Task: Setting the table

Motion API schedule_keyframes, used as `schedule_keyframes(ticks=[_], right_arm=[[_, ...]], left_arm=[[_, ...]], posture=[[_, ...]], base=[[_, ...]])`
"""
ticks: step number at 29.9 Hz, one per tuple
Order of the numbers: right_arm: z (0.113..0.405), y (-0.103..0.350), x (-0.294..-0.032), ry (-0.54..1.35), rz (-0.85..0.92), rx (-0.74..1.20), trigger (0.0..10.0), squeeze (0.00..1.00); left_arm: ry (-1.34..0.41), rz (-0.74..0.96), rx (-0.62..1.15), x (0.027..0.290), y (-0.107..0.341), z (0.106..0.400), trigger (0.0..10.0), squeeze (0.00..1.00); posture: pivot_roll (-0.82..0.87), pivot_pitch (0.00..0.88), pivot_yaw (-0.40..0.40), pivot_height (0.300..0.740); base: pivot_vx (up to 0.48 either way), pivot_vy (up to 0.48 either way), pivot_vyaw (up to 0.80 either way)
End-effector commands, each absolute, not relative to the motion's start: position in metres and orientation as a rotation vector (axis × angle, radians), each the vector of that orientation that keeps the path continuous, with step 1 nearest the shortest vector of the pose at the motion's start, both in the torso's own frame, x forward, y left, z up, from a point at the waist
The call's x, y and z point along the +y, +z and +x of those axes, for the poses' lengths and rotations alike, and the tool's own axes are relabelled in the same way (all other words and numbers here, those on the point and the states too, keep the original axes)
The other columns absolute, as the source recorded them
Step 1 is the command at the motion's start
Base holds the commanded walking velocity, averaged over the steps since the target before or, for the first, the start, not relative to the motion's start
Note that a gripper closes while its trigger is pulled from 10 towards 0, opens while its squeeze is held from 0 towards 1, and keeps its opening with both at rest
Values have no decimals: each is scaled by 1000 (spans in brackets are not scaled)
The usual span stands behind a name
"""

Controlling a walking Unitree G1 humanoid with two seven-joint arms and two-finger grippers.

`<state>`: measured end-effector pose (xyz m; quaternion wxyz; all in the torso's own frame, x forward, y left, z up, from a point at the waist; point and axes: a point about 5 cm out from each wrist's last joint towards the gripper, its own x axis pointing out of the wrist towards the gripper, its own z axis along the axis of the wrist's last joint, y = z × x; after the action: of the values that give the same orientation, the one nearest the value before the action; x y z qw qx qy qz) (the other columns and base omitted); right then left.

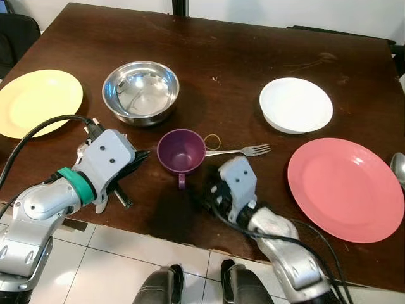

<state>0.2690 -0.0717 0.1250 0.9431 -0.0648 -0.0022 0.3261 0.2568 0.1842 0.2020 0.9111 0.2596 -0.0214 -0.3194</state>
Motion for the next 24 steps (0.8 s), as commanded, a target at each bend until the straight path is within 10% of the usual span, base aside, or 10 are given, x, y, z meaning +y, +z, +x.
schedule_keyframes(ticks=[1, 7, 8, 9, 10, 11, 24], right_arm=[[267, 119, -73, 659, -137, 12, 10000, 0], [278, 124, -76, 557, -114, -6, 10000, 0], [280, 126, -76, 544, -103, -12, 7608, 0], [280, 126, -76, 544, -103, -12, 7608, 0], [280, 126, -76, 543, -99, -15, 1608, 0], [280, 126, -75, 548, -96, -18, 0, 0], [279, 126, -73, 551, -88, -34, 0, 0]], left_arm=[[-661, 529, -25, 184, 197, 255, 10000, 0], [-658, 527, -24, 184, 197, 255, 10000, 0], [-658, 525, -24, 184, 197, 255, 10000, 0], [-658, 525, -24, 184, 197, 255, 10000, 0], [-659, 524, -23, 184, 197, 255, 10000, 0], [-658, 524, -23, 184, 197, 255, 10000, 0], [-657, 520, -23, 184, 196, 254, 10000, 0]], posture=[[28, 177, 81, 740], [30, 180, 79, 740], [29, 181, 79, 740], [29, 181, 79, 740], [30, 183, 79, 740], [28, 183, 79, 740], [29, 187, 75, 740]], base=[[0, 0, 0], [0, 0, 0], [0, 0, 0], [0, 0, 0], [0, 0, 0], [0, 0, 0], [0, 0, 0]])
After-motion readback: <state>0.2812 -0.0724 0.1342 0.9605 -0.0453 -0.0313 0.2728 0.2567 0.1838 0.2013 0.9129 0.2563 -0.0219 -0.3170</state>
